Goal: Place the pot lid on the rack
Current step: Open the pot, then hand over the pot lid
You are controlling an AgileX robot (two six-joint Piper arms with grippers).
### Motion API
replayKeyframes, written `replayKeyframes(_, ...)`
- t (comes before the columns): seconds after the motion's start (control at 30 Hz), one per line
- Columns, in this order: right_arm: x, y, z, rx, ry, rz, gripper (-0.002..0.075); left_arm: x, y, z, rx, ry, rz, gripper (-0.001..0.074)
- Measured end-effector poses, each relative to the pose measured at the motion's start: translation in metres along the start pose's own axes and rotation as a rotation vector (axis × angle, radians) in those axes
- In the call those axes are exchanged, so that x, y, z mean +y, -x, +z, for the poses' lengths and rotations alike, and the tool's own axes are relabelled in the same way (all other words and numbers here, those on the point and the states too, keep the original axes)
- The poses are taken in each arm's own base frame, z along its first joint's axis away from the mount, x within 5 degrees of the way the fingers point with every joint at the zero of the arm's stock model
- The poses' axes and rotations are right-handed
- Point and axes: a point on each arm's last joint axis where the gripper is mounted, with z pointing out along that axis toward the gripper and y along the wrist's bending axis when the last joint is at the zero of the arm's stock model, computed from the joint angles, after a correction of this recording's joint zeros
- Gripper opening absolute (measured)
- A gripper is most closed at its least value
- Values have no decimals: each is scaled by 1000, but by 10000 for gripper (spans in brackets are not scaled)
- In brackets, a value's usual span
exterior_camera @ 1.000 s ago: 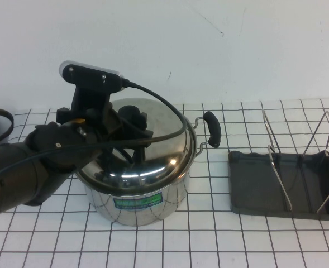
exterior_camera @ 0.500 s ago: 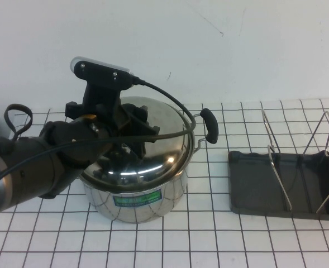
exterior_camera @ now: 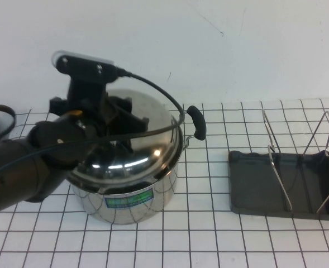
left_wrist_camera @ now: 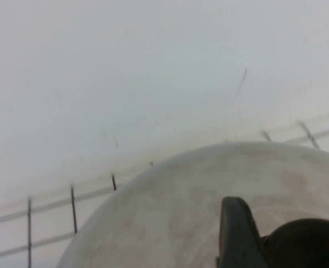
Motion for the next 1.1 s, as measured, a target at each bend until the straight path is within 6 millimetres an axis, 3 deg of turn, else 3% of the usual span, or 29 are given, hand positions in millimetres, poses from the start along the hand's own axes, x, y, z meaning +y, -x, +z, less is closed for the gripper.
replayKeyframes(0.37,1,1,0,-12,6,18,-3,4,44,-53,-151,-74,-104,318)
replayKeyframes(0.63,14,30,-7,-283,215,377,-3,-14,83,-94,-152,-344,-280,318)
replayKeyframes(0.8,19,53,-20,-506,423,636,22,-25,95,-104,-107,-479,-354,318)
replayKeyframes(0.9,21,62,-28,-581,510,675,128,-33,99,-109,-118,-531,-363,318)
replayKeyframes(1.1,22,65,-29,-540,618,923,503,-70,97,-121,-169,-660,-232,318)
